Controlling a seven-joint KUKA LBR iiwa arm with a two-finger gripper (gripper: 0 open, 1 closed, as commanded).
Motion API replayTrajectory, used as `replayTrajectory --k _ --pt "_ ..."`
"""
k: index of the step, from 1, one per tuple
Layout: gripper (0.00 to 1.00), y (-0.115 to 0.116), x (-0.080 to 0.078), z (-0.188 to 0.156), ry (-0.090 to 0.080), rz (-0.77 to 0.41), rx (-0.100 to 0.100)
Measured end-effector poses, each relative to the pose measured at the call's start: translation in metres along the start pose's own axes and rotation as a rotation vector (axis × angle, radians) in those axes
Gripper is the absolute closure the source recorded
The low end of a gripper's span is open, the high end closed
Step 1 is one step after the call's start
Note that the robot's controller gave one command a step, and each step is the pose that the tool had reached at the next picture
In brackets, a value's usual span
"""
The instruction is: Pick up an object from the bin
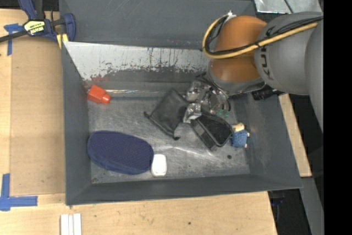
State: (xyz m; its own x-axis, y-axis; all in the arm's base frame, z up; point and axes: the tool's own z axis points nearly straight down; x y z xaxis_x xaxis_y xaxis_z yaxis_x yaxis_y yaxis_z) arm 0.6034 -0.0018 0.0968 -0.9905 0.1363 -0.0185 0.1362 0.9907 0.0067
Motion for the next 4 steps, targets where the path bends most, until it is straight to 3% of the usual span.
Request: replayTrajectory --k 1,2,3,4 --pt "1.0 0.003 0.007 -0.13 0.006 -0.032 0.005" --pt "1.0 -0.011 0.026 0.018 0.009 -0.067 0.003" --pt "1.0 0.005 0.04 -0.048 0.01 -0.076 0.005" --pt "1.0 0.057 0.073 -0.137 0.009 -0.074 0.002"
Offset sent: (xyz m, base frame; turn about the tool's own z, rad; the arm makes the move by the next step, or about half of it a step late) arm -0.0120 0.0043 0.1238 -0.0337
